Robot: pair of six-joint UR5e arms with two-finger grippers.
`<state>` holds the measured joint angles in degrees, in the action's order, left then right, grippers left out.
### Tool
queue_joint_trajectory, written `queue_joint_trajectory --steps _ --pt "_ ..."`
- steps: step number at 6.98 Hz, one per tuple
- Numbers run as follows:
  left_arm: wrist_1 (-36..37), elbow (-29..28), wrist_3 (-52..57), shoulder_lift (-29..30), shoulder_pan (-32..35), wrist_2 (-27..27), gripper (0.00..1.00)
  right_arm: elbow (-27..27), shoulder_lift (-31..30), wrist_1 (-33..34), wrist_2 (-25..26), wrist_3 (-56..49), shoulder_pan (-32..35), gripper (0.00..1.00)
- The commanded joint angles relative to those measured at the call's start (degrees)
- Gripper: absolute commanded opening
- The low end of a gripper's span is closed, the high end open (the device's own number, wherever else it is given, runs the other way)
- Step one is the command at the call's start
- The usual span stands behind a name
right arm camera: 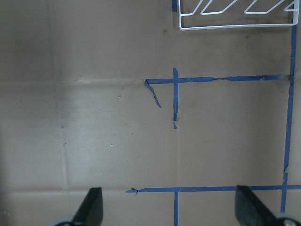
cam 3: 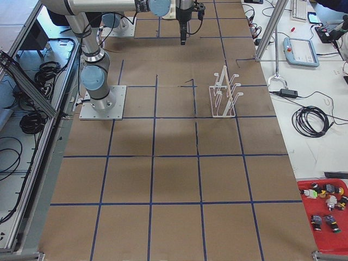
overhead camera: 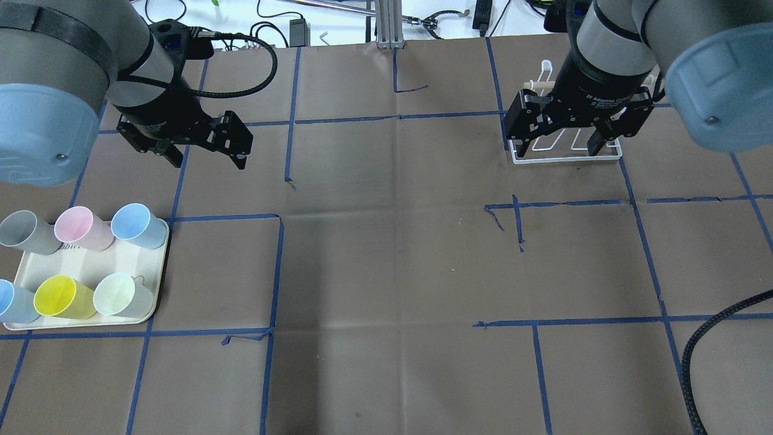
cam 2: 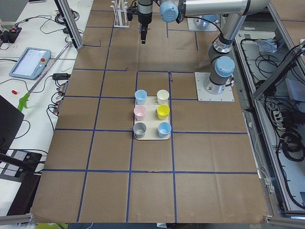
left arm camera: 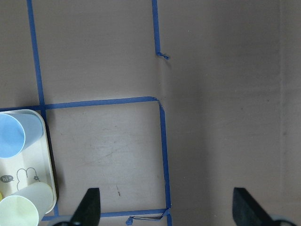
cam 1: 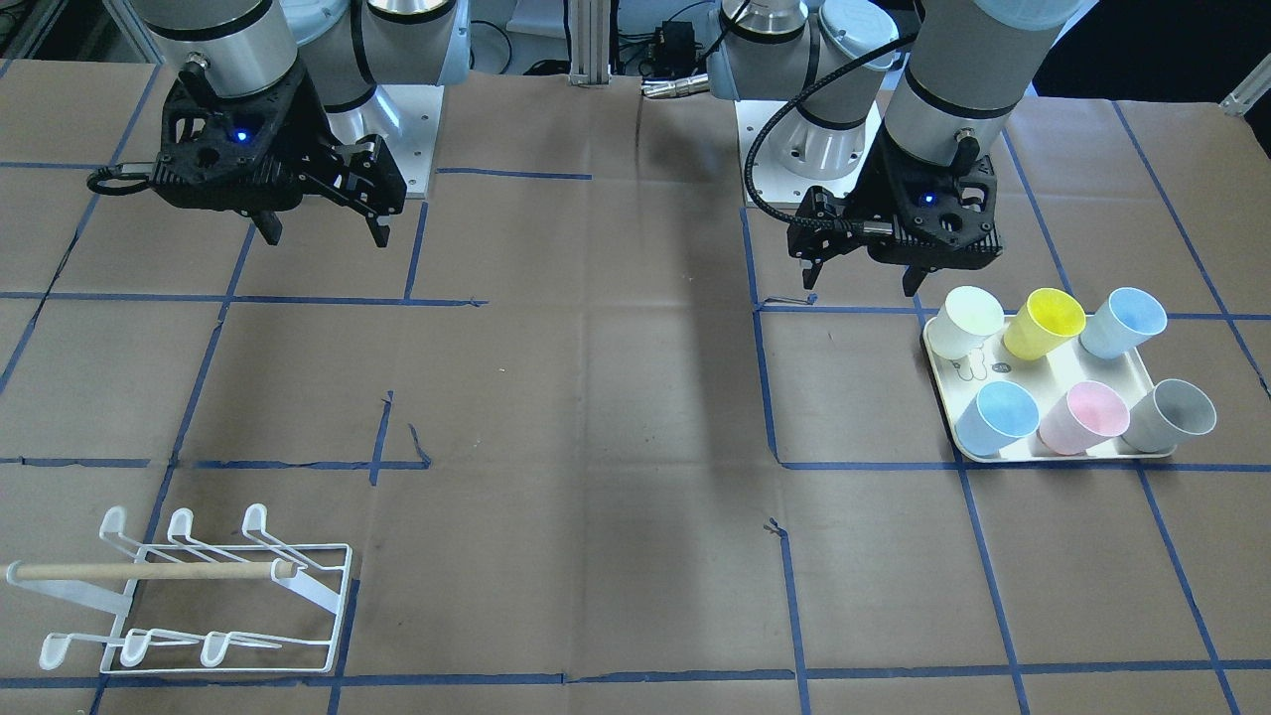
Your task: Transfer IKEA cup to right arm and place on rack
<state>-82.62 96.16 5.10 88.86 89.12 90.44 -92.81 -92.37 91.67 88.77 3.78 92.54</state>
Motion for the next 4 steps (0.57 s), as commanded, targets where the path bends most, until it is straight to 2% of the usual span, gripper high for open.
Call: queue_joint_trajectory --steps 1,4 --pt "0.0 0.0 0.0 -0.1 0.0 0.0 1.0 0.0 0.0 0.0 0.0 0.0 0.2 1.0" --pt "0.0 0.3 0.0 -0.1 0.0 0.0 1.0 0.1 0.0 -0.1 0.0 0.0 0.1 1.0"
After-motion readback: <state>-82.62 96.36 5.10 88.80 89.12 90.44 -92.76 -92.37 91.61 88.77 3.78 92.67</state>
